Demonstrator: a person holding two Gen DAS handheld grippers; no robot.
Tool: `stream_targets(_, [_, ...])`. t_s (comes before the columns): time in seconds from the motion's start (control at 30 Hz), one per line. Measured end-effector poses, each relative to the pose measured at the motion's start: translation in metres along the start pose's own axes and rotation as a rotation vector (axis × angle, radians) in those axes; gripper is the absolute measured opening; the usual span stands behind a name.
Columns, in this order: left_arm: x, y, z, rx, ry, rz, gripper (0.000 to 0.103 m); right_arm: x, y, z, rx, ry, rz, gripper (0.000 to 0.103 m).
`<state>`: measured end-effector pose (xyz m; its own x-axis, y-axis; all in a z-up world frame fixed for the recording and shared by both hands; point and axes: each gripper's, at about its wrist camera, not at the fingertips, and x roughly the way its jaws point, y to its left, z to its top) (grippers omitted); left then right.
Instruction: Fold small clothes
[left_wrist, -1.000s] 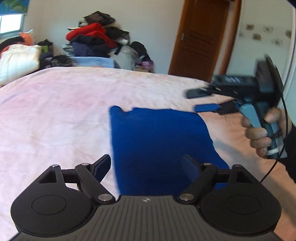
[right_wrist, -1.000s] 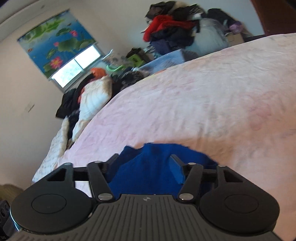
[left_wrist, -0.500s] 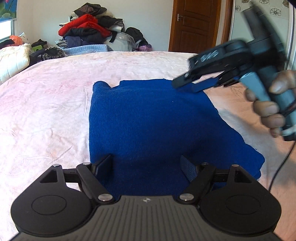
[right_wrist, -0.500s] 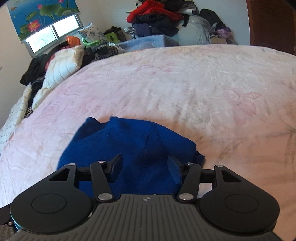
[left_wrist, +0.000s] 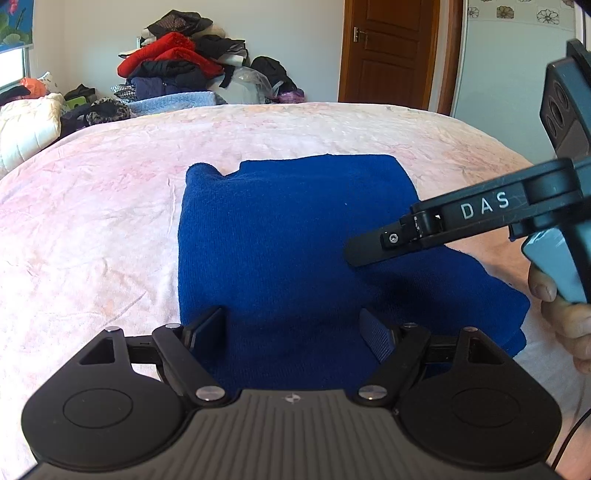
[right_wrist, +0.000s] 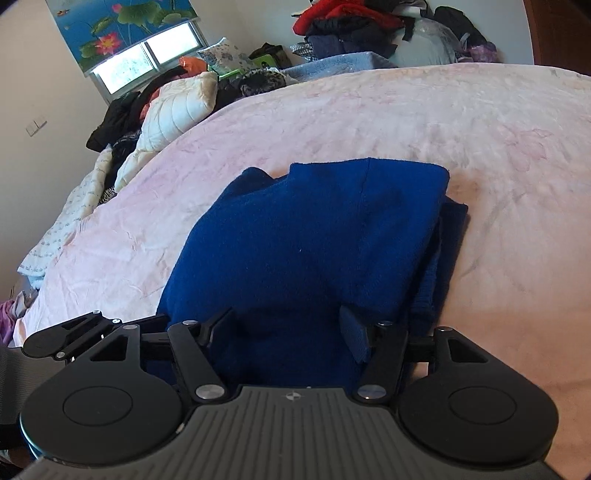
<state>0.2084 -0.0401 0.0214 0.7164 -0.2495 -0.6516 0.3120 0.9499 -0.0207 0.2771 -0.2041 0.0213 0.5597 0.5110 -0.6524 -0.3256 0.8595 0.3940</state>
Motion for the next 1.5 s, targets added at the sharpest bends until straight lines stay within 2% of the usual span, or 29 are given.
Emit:
stream_targets(0.03, [-0.002,0.001,0.0,-0.017,-0.005,-0.003,0.08,0.0,0.0,0.002,0.007,0.008,-0.003,0.061])
stream_targets(0.1, [-0.012,0.007,0.001,-0.074,-0.025,-0.009,0.08,-0.009,-0.003,0.006,0.061,0.002,-0.032,0.05])
stream_targets(0.13, [-0.021,0.011,0.001,-0.101,-0.046,-0.025,0.08,-0.019,-0.005,0.006,0.104,-0.023,-0.026,0.049])
stream_targets(0.2, [-0.038,0.022,0.002,-0.137,-0.113,-0.042,0.08,-0.041,-0.003,-0.001,0.142,-0.09,0.06,0.051])
stream_targets(0.27, [-0.052,0.037,0.008,-0.185,-0.177,-0.049,0.08,-0.056,-0.001,-0.011,0.2,-0.122,0.148,0.059])
stream_targets(0.33, [-0.054,0.054,0.02,-0.236,-0.172,-0.066,0.08,-0.051,-0.001,-0.02,0.228,-0.089,0.199,0.066])
stream_targets(0.37, [-0.053,0.059,0.025,-0.256,-0.176,-0.079,0.08,-0.044,-0.003,-0.027,0.239,-0.059,0.194,0.067])
stream_targets(0.4, [-0.051,0.061,0.028,-0.253,-0.184,-0.094,0.08,-0.035,-0.008,-0.033,0.259,-0.026,0.174,0.066])
stream_targets(0.43, [-0.049,0.061,0.029,-0.245,-0.187,-0.118,0.08,-0.028,-0.016,-0.042,0.282,-0.003,0.165,0.058])
stream_targets(0.47, [-0.044,0.06,0.029,-0.238,-0.178,-0.166,0.08,-0.028,-0.025,-0.049,0.301,-0.028,0.183,0.047])
stream_targets(0.53, [-0.024,0.059,0.024,-0.274,-0.086,-0.261,0.08,-0.032,-0.043,-0.055,0.407,-0.031,0.216,0.037])
stream_targets(0.57, [-0.015,0.059,0.02,-0.298,-0.031,-0.277,0.08,-0.037,-0.049,-0.057,0.457,-0.033,0.235,0.038])
stream_targets(0.6, [-0.009,0.058,0.014,-0.319,-0.003,-0.256,0.08,-0.044,-0.053,-0.058,0.489,-0.048,0.25,0.041])
stream_targets(0.63, [-0.01,0.06,0.011,-0.331,-0.017,-0.23,0.08,-0.052,-0.055,-0.059,0.495,-0.066,0.25,0.047])
stream_targets(0.73, [-0.023,0.072,0.009,-0.386,-0.054,-0.216,0.081,-0.073,-0.068,-0.06,0.524,-0.103,0.24,0.061])
stream_targets(0.8, [-0.025,0.084,0.008,-0.426,-0.043,-0.234,0.081,-0.079,-0.077,-0.064,0.521,-0.088,0.181,0.06])
stream_targets(0.9, [-0.011,0.098,-0.003,-0.493,0.071,-0.241,0.081,-0.072,-0.083,-0.072,0.492,-0.037,0.132,0.06])
stream_targets(1.0, [-0.013,0.095,-0.011,-0.476,0.077,-0.274,0.081,-0.067,-0.079,-0.073,0.478,-0.004,0.177,0.062])
stream_targets(1.1, [-0.014,0.092,-0.018,-0.525,0.129,-0.389,0.08,-0.057,-0.067,-0.073,0.445,0.048,0.23,0.061])
stream_targets(1.13, [-0.015,0.091,-0.019,-0.53,0.134,-0.396,0.079,-0.056,-0.065,-0.072,0.435,0.053,0.232,0.048])
stream_targets(1.17, [-0.018,0.089,-0.021,-0.521,0.13,-0.38,0.073,-0.053,-0.065,-0.071,0.439,0.073,0.218,0.029])
stream_targets(1.2, [-0.017,0.087,-0.021,-0.496,0.137,-0.349,0.045,-0.05,-0.067,-0.072,0.445,0.091,0.214,0.021])
stream_targets(1.23, [-0.016,0.086,-0.021,-0.472,0.152,-0.306,0.016,-0.05,-0.069,-0.073,0.448,0.09,0.222,0.016])
stream_targets(1.27, [-0.014,0.089,-0.02,-0.461,0.168,-0.282,0.015,-0.051,-0.069,-0.073,0.441,0.092,0.218,0.014])
stream_targets(1.33, [-0.015,0.092,-0.016,-0.445,0.197,-0.291,0.011,-0.058,-0.062,-0.071,0.395,0.091,0.19,0.014])
stream_targets(1.47, [-0.022,0.075,-0.009,-0.249,0.186,-0.217,0.01,-0.06,-0.054,-0.071,0.307,0.095,0.114,0.01])
stream_targets(1.5, [-0.019,0.071,-0.012,-0.211,0.167,-0.204,0.01,-0.058,-0.057,-0.073,0.317,0.083,0.131,0.009])
